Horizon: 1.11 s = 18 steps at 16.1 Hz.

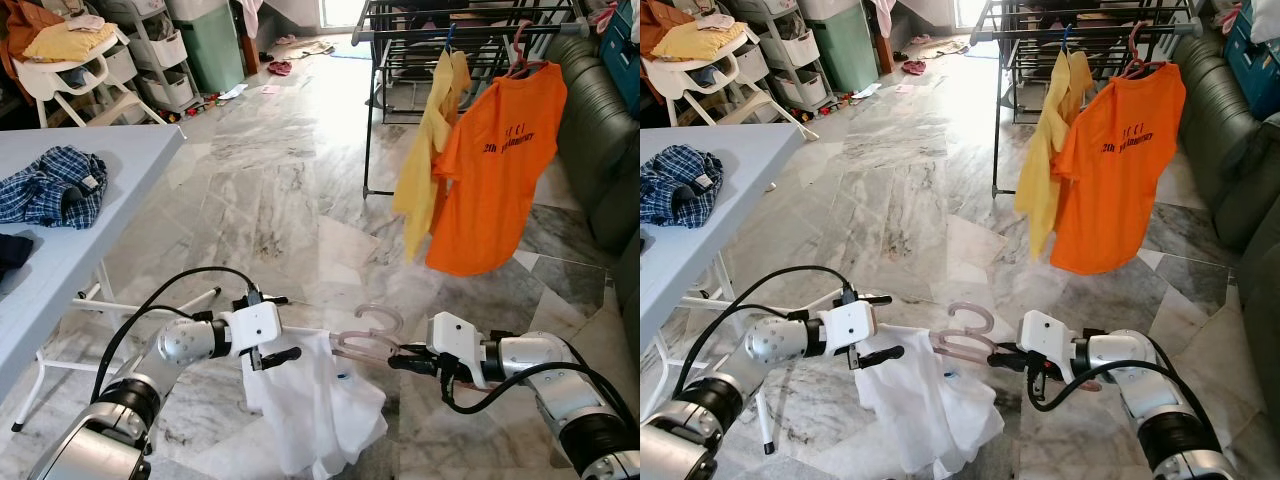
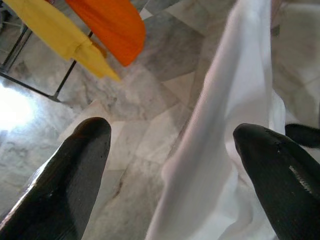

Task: Hang hanger

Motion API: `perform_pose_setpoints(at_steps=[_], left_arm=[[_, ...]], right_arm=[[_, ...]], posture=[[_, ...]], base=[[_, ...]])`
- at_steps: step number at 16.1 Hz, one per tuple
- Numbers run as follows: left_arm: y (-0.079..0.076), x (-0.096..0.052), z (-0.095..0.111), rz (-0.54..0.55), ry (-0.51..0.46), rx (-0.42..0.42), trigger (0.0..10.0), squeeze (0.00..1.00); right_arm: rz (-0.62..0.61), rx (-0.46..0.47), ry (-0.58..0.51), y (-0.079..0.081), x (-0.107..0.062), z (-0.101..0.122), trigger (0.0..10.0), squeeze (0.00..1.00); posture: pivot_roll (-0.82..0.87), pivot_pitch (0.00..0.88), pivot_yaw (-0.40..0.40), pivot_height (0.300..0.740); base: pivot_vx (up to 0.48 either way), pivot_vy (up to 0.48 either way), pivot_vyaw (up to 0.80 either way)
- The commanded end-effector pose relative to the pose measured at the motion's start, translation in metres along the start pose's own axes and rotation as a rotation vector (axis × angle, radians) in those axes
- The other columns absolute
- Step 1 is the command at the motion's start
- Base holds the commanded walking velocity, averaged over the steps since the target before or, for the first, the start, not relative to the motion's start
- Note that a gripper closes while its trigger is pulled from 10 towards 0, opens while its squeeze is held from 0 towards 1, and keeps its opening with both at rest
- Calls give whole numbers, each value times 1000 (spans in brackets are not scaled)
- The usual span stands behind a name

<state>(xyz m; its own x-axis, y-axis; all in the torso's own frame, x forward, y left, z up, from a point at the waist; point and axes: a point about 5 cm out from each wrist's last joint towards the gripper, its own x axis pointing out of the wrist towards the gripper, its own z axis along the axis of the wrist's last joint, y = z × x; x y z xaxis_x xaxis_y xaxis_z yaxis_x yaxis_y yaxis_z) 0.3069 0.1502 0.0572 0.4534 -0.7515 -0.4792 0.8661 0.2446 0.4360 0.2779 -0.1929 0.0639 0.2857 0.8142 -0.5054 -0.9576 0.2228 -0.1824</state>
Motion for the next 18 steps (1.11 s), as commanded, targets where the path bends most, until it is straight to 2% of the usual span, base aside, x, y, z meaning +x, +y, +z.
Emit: perform_pose_setpoints(at_steps=[1, 2, 3, 8, 13, 18], left_arm=[[1, -3, -3, -16, 17, -22, 10000, 0], [-5, -1, -4, -68, 17, -35, 0, 0], [-9, 0, -6, -110, 15, -57, 0, 0], [-8, 1, -3, -152, 0, -95, 0, 0], [-6, 2, -3, -160, 13, -107, 0, 0], [-11, 8, -1, -182, 10, -121, 0, 0]], right_arm=[[18, -45, -31, -1, 2, 9, 10000, 0], [20, -48, -30, -1, 2, 9, 10000, 0], [21, -56, -27, -2, 3, 10, 10000, 0], [34, -71, -24, -3, 4, 12, 10000, 0], [45, -79, -28, -1, 5, 14, 10000, 0], [65, -95, -19, 2, 9, 13, 10000, 0]], posture=[[-176, 30, 126, 740], [-176, 31, 124, 740], [-179, 34, 125, 740], [-181, 37, 124, 740], [-188, 39, 128, 740], [-189, 40, 128, 740]], base=[[0, 0, 0], [0, 0, 0], [0, 0, 0], [0, 0, 0], [0, 0, 0], [0, 0, 0]])
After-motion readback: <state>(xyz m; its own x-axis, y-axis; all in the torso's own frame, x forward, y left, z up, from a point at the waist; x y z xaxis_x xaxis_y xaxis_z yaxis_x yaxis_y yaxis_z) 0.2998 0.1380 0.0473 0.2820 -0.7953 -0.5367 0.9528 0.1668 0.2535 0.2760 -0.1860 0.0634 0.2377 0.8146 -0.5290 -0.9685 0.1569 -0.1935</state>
